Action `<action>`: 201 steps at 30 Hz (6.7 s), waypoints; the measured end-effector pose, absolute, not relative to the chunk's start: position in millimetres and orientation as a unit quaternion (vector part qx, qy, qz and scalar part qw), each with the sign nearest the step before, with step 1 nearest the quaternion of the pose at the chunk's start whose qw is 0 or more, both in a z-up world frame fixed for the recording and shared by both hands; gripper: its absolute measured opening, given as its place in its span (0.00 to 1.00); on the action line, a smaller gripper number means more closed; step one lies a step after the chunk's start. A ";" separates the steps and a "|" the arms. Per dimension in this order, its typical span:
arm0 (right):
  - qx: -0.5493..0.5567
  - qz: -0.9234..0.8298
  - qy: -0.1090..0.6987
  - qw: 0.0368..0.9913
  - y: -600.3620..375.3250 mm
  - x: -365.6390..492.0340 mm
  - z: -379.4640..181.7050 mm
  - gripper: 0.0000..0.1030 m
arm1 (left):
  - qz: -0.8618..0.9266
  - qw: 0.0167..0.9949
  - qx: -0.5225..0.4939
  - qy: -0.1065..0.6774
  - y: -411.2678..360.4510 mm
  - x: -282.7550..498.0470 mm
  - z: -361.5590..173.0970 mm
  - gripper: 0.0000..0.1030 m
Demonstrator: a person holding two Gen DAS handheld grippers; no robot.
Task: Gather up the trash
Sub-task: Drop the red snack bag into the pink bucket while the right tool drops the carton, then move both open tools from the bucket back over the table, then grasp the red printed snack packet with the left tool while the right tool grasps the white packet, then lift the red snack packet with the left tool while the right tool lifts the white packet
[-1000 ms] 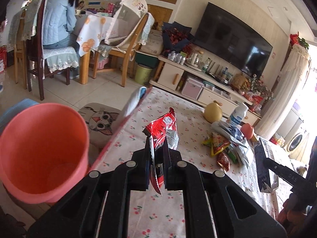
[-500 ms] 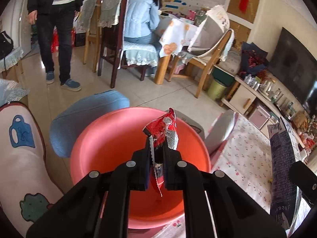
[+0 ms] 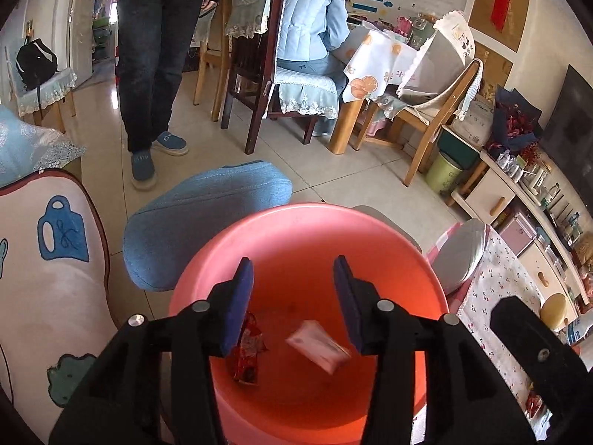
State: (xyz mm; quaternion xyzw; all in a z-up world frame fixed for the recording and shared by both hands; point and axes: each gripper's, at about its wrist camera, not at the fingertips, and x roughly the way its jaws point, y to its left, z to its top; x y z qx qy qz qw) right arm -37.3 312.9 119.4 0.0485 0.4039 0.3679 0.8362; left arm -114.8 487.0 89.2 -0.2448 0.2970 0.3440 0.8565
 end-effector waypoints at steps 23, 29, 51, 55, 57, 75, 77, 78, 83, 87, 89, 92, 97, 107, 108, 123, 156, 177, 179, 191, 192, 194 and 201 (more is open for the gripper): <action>-0.010 0.257 0.267 0.929 138.6 -93.8 124.4 0.94 | 0.227 0.936 -0.131 0.234 377.0 -85.7 113.6 0.83; -0.017 0.251 0.226 0.941 111.0 -109.3 129.2 0.95 | 0.203 0.939 -0.108 0.255 357.7 -75.0 111.5 0.83; 0.024 0.189 0.222 0.956 16.4 -110.8 129.7 0.95 | 0.150 0.955 -0.023 0.253 281.9 -71.6 103.9 0.83; 0.040 0.178 0.226 0.957 -2.7 -108.0 130.2 0.95 | 0.129 0.960 -0.018 0.249 265.9 -72.6 103.2 0.83; 0.046 0.172 0.227 0.957 -11.9 -107.7 129.8 0.95 | 0.119 0.962 -0.016 0.247 258.2 -72.6 102.9 0.83; 0.109 0.105 0.250 0.956 -114.8 -88.2 126.4 0.95 | 0.013 0.966 -0.034 0.256 190.7 -55.4 95.6 0.83; 0.123 0.094 0.259 0.953 -129.2 -81.1 124.2 0.95 | -0.005 0.963 -0.047 0.266 186.2 -50.5 93.7 0.83; 0.130 0.087 0.265 0.952 -136.9 -76.5 121.9 0.95 | -0.016 0.961 -0.053 0.272 183.3 -47.2 91.7 0.83; 0.203 0.068 0.311 0.926 -174.1 -46.0 100.5 0.95 | -0.064 0.946 -0.049 0.315 159.2 -23.4 77.9 0.83; 0.265 0.072 0.354 0.894 -193.2 -16.3 76.6 0.95 | -0.104 0.934 -0.016 0.342 132.6 -1.2 64.0 0.83; 0.296 0.075 0.372 0.877 -199.2 -3.1 64.3 0.95 | -0.122 0.929 -0.003 0.348 121.6 7.1 59.5 0.83; 0.333 0.097 0.389 0.853 -198.6 13.7 50.8 0.93 | -0.144 0.922 0.004 0.359 109.9 18.5 52.2 0.83; 0.306 0.098 0.420 0.849 -179.1 38.8 40.2 0.84 | -0.161 0.912 0.022 0.376 94.9 38.4 37.1 0.79; 0.304 0.071 0.443 0.841 -172.0 68.3 21.8 0.84 | -0.168 0.895 0.028 0.413 85.5 58.8 18.3 0.60; 0.302 0.070 0.443 0.841 -171.1 70.9 20.9 0.85 | -0.170 0.893 0.026 0.415 84.6 59.3 17.7 0.57; 0.203 0.042 0.446 0.871 -147.5 92.6 18.3 0.94 | -0.171 0.886 0.018 0.431 78.2 56.8 15.3 0.43; 0.077 0.020 0.455 0.887 -161.4 91.1 28.9 0.96 | -0.188 0.878 -0.095 0.430 124.7 46.9 25.8 0.42; -0.023 0.017 0.445 0.895 -136.6 70.4 24.5 0.56 | -0.184 0.885 -0.087 0.418 133.2 34.0 32.0 0.37; -0.029 0.024 0.437 0.899 -134.0 62.6 28.2 0.48 | -0.186 0.886 -0.086 0.415 134.5 31.6 33.7 0.36; 0.063 0.003 0.435 0.898 -160.0 56.3 30.9 0.92 | -0.193 0.875 -0.056 0.440 136.6 24.9 21.8 0.39; 0.060 0.006 0.442 0.895 -157.9 58.0 26.9 0.93 | -0.198 0.872 -0.051 0.445 136.0 25.1 20.1 0.46; 0.030 -0.001 0.444 0.896 -152.2 60.9 22.2 0.94 | -0.190 0.871 -0.040 0.451 135.3 25.3 16.4 0.60; 0.046 0.007 0.460 0.886 -159.8 75.9 7.4 0.96 | -0.168 0.882 0.032 0.440 114.7 27.5 11.6 0.61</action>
